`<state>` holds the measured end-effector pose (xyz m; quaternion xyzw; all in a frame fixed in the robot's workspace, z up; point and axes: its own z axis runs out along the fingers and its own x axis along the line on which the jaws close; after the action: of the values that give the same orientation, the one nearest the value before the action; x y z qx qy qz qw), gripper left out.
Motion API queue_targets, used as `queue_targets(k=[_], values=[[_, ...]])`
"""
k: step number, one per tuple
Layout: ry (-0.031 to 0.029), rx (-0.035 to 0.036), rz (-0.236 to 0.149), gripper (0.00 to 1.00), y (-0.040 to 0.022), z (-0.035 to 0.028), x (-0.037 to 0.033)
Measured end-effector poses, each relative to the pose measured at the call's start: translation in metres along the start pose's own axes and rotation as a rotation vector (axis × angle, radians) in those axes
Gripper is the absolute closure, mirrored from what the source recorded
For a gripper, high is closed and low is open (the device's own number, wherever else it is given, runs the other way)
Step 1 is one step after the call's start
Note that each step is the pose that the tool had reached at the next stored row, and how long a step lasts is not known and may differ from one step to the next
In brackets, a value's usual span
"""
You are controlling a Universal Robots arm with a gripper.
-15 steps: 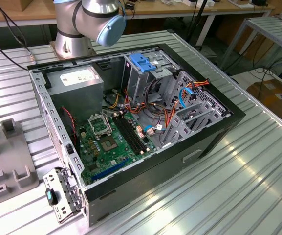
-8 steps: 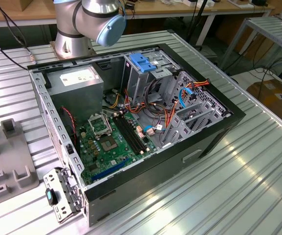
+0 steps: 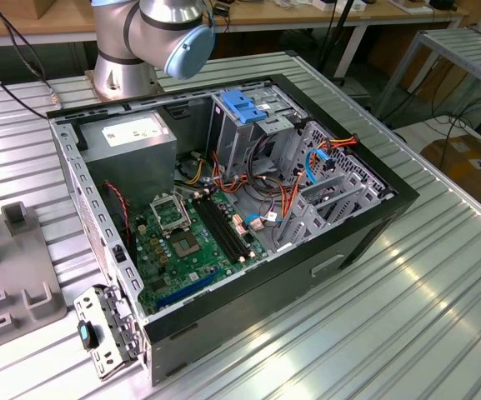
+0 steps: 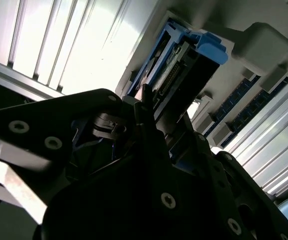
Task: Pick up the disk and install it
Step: 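Pick up the disk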
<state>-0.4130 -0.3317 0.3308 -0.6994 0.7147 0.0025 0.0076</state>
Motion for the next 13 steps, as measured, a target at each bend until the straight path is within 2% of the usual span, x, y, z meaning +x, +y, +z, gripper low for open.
queue_targets(k=[13], values=[[0.0026, -0.0001, 0.000, 0.65, 0.0000, -0.0032, -0.0002]])
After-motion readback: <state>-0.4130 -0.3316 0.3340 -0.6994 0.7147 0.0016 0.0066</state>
